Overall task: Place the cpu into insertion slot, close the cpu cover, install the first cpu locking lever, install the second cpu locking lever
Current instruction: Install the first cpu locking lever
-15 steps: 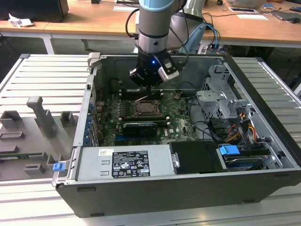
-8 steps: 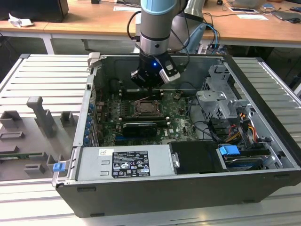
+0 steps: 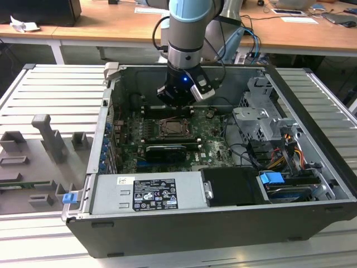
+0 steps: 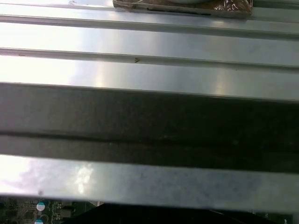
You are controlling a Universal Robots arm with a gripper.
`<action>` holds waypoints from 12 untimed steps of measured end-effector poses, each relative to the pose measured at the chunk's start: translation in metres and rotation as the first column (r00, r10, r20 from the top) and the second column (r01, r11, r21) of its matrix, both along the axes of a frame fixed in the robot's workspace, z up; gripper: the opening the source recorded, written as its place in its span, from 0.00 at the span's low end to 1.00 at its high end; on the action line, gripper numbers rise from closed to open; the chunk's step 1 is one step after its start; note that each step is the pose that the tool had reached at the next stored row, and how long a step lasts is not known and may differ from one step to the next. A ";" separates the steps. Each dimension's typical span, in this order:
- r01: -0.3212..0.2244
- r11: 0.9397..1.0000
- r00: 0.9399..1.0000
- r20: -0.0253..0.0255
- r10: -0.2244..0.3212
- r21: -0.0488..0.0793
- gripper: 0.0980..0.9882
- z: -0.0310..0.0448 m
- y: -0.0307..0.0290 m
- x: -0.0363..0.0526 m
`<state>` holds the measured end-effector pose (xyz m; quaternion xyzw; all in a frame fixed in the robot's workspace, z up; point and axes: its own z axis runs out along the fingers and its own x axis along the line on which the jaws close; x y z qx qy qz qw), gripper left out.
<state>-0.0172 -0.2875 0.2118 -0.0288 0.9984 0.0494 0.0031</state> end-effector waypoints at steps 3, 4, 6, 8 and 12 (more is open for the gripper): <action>0.000 1.000 1.000 0.000 0.000 0.000 0.01 -0.0028 0.0000 0.0006; 0.000 1.000 1.000 0.000 0.000 0.000 0.01 -0.0034 0.0000 0.0006; 0.000 1.000 1.000 0.000 0.000 0.000 0.01 -0.0047 0.0000 0.0008; 0.000 1.000 1.000 0.000 0.000 0.000 0.01 -0.0061 0.0000 0.0013; 0.000 1.000 1.000 0.000 0.000 -0.003 0.01 -0.0076 -0.0001 0.0017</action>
